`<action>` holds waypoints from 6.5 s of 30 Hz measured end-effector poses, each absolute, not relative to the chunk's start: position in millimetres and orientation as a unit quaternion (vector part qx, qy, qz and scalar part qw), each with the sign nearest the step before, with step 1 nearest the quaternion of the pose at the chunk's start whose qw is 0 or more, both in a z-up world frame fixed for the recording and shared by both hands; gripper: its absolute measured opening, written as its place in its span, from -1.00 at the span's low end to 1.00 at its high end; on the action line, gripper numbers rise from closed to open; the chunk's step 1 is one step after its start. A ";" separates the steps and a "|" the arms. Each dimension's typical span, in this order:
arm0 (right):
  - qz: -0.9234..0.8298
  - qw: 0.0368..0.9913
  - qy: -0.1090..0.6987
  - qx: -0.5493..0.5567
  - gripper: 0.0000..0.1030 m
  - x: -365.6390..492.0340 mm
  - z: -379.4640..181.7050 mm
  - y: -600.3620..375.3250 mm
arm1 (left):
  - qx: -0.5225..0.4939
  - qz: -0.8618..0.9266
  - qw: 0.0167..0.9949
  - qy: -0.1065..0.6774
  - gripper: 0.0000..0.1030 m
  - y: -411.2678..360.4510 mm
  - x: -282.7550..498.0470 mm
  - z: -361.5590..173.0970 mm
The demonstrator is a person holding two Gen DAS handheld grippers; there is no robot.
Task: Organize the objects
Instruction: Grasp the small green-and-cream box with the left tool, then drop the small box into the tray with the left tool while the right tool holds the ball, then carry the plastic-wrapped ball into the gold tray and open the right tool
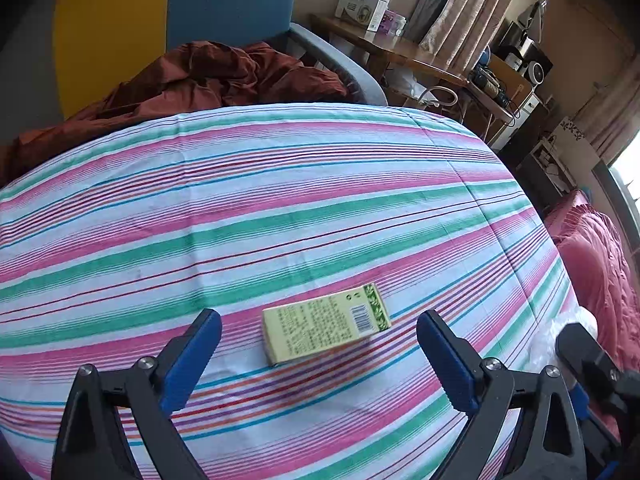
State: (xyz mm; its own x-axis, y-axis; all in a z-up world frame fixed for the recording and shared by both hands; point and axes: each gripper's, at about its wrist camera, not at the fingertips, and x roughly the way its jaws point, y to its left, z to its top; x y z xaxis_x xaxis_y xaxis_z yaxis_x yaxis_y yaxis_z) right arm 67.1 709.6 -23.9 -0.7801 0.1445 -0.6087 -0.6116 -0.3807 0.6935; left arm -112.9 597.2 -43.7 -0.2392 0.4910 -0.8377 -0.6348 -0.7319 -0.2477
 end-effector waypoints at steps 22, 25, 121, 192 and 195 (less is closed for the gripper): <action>0.821 0.045 0.428 -0.374 -0.29 -5.3 -35.3 659.3 | -0.408 0.857 0.282 0.141 0.50 405.9 -61.1 -66.9; 0.804 -0.004 0.420 -0.422 -0.29 -20.7 -46.7 641.9 | -0.407 0.864 0.273 0.117 0.51 367.6 -52.4 -68.4; 0.755 0.008 0.327 -0.568 -0.31 -64.6 -92.4 592.8 | -0.484 0.865 0.089 -0.099 0.69 107.5 -207.1 -31.2; 0.861 -0.162 0.012 -0.482 0.53 -66.3 -14.2 214.8 | -0.344 0.938 -0.032 -0.033 0.99 -3.4 -8.8 3.9; 0.862 -0.159 0.014 -0.481 0.53 -58.6 -15.3 214.8 | -0.337 0.940 -0.046 -0.010 0.99 3.8 -6.7 4.2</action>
State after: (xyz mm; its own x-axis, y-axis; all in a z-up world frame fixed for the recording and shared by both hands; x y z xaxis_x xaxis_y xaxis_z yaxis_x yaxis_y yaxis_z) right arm -58.6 214.8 -15.3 -0.4872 -0.2872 -0.8247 0.2602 -0.9492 0.1769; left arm -6.7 3.8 4.2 -0.7680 -0.0795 -0.6354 0.0929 -0.9956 0.0122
